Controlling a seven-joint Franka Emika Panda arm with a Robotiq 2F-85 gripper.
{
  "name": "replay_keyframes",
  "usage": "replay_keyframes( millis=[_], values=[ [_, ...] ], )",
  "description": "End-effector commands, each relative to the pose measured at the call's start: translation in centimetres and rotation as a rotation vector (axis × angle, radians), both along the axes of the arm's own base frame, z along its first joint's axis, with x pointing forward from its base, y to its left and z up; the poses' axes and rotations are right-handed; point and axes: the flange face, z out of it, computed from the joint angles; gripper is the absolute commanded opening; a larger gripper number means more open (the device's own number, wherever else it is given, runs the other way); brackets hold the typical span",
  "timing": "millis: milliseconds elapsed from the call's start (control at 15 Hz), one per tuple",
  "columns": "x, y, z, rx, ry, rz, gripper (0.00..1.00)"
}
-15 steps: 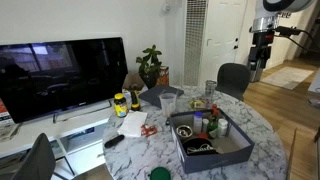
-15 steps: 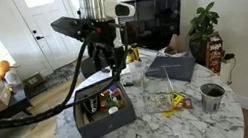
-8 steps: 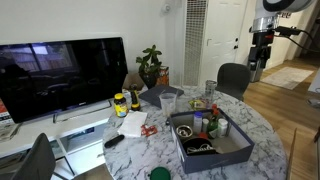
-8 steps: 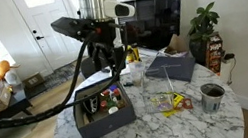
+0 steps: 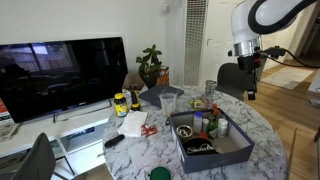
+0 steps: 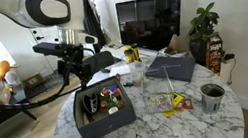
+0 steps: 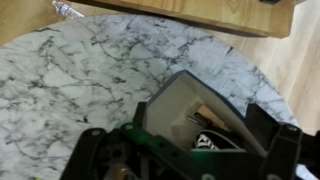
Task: Put the spectacle case in the clear container
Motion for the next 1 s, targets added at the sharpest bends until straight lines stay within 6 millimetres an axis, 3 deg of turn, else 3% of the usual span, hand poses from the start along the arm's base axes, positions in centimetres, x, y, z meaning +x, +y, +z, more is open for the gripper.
replay_keyframes(
  millis=[0, 133, 267, 533, 733, 933],
  values=[
    [-0.5, 2.3, -0.5, -0.001, 0.014, 0.058, 1.00],
    [-1.0, 5.0, -1.0, -0.007, 0.025, 0.123, 1.00],
    [-1.0, 4.9, -1.1, -0.003, 0.028, 0.134, 1.00],
    [0.0, 13.0, -2.3, 0.114, -0.141, 0.311, 1.00],
    [0.1, 18.8, -5.3, 0.120, -0.221, 0.485, 1.00],
    [1.1, 21.0, -10.1, 0.077, -0.267, 0.588, 1.00]
  ],
)
